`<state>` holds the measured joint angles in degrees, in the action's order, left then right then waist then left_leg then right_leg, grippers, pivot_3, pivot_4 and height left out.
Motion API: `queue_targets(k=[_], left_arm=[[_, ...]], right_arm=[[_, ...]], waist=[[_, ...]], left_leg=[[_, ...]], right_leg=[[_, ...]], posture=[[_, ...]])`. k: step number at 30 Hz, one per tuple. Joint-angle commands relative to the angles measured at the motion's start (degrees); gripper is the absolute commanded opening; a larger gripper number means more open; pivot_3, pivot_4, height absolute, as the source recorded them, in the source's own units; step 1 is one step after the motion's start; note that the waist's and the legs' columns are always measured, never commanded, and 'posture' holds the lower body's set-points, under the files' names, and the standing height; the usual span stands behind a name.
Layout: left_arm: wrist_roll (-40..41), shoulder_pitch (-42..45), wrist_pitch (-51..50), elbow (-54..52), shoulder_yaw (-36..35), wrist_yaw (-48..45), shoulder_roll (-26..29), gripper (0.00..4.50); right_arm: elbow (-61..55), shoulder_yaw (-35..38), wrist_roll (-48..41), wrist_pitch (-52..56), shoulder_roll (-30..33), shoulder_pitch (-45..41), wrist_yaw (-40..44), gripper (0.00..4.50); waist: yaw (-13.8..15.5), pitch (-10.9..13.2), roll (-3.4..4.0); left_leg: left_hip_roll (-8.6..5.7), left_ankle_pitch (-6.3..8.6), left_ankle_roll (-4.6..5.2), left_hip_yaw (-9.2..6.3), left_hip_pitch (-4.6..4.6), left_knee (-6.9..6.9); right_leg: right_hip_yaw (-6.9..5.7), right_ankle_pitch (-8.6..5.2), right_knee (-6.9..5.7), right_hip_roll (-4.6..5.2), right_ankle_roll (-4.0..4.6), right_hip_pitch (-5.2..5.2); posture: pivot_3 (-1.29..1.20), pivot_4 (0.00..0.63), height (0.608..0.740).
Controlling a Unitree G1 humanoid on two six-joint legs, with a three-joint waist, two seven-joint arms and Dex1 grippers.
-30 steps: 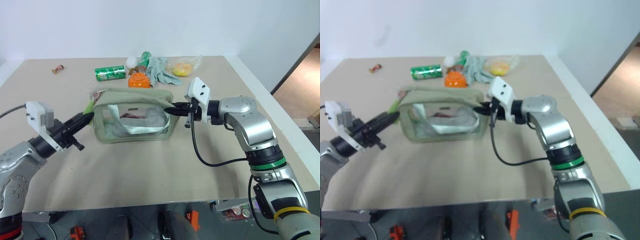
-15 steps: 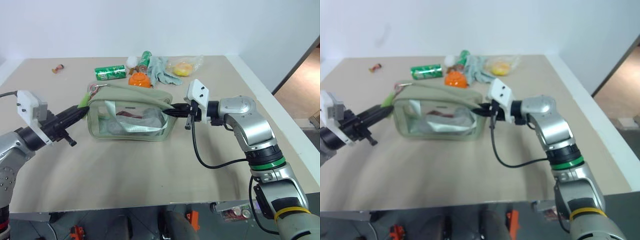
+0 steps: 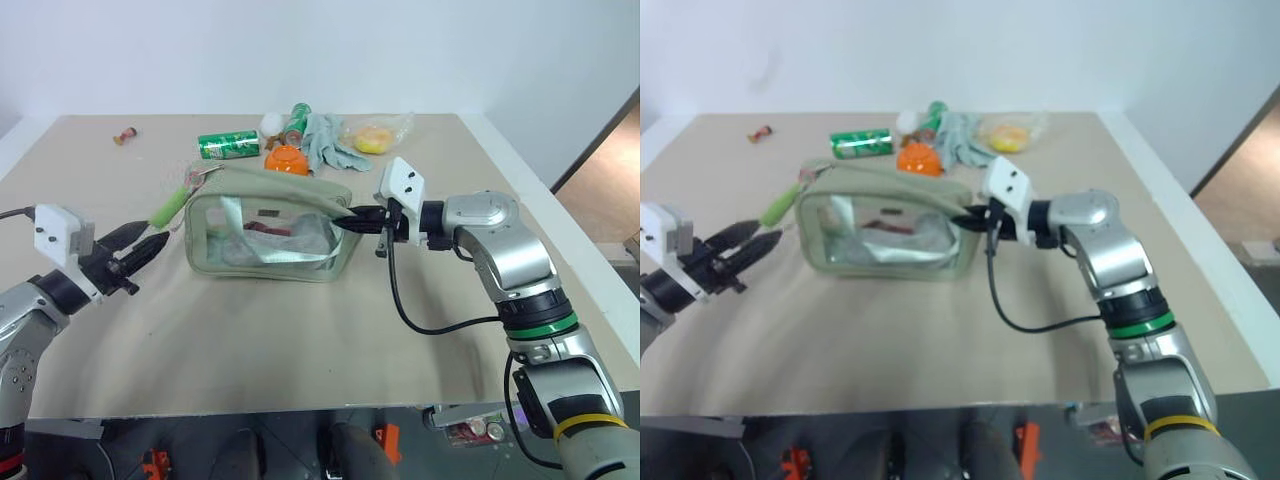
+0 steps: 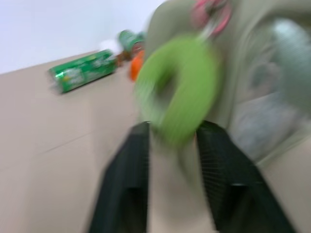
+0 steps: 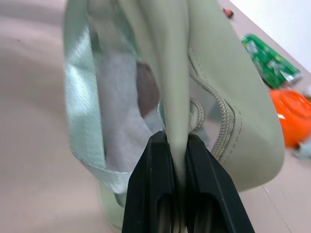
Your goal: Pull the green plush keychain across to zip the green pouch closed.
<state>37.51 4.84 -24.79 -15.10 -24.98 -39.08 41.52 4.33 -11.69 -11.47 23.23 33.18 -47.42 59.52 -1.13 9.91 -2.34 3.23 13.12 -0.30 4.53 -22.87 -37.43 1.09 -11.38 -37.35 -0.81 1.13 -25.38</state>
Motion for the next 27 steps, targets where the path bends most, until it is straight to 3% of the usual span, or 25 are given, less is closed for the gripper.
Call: queue_targets(k=[1,8,12,17,27], left_arm=[[-0.84,1.00,1.44,-0.93,-0.46,-0.01,0.00,2.68],[0.79,1.94,0.13,-2.29,0.15,-0.90,-0.73,2.68],[5.88,1.23,-3.44,-4.55,-1.40,-1.58,-0.55,2.68],[5.99,-1.50,-4.74,-4.49,-3.50,-2.23,1.15,2.68],[6.59,-3.47,-5.69,-6.93,-5.08,-2.10,2.02,2.68]], right_arm=[[0.24,0.45,0.96,0.52,0.81,0.60,-0.27,0.00],[-0.19,0.45,1.14,0.99,1.22,1.19,-0.50,0.00],[-0.25,0.21,1.70,-0.03,1.52,1.38,-0.71,0.00],[0.80,-3.77,7.30,-11.09,2.49,0.38,0.97,0.00],[-8.48,-3.19,1.79,9.80,-4.40,-7.16,-0.21,0.00]], waist=[[0.00,0.00,0.00],[0.00,0.00,0.00],[-0.02,-0.01,-0.01],[-0.03,0.00,-0.01],[-0.07,0.00,0.00]], left_leg=[[0.00,0.00,0.00,0.00,0.00,0.01],[0.01,0.00,0.00,-0.02,-0.01,0.03],[0.00,0.00,0.00,-0.02,-0.01,0.03],[-0.01,0.00,0.00,-0.04,-0.01,0.03],[0.11,0.00,-0.01,-0.05,-0.01,0.04]], right_leg=[[0.00,0.00,0.00,0.00,-0.02,0.00],[-0.01,-0.01,0.00,-0.01,-0.02,0.01],[0.00,-0.01,0.00,0.00,-0.03,0.01],[-0.01,-0.03,0.00,-0.01,-0.04,0.00],[-0.07,-0.03,0.00,-0.05,0.06,-0.04]], posture=[[0.00,0.150,0.740],[0.00,0.150,0.740],[0.00,0.150,0.740],[0.00,0.150,0.740],[0.00,0.150,0.740]])
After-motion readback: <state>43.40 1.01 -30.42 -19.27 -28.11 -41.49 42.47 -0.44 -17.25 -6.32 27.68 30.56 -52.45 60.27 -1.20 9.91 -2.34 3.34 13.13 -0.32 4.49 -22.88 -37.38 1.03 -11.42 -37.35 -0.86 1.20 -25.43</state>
